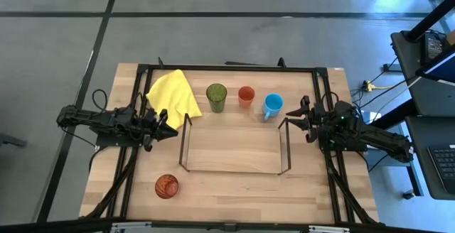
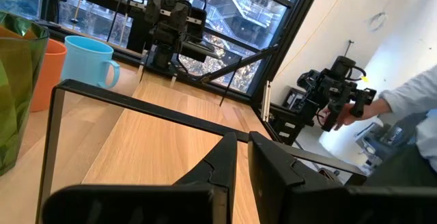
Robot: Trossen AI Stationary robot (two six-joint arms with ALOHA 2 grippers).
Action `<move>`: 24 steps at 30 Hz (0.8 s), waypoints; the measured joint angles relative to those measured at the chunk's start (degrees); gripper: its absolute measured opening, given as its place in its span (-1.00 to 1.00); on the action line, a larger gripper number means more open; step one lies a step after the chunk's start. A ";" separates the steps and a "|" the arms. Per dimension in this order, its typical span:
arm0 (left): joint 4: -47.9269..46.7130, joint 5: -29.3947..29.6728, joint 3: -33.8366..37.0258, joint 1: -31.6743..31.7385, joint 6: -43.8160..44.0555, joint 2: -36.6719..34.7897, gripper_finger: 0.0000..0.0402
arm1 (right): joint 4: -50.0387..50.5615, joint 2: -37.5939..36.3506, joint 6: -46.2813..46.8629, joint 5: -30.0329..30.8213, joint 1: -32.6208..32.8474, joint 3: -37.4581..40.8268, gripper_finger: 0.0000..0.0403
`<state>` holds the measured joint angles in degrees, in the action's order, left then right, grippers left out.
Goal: Stack small to large cups/mugs on shelf
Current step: Put the green cup on the shelf
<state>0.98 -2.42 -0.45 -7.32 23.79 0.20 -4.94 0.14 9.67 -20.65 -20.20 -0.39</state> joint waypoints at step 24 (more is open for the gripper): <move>19.68 23.90 0.01 -0.01 -4.53 0.01 -0.84 | -40.29 -0.02 0.55 34.54 -0.01 -0.01 -0.41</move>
<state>20.66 21.48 -0.45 -7.33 19.27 0.21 -45.23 0.12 10.22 13.89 -20.20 -0.40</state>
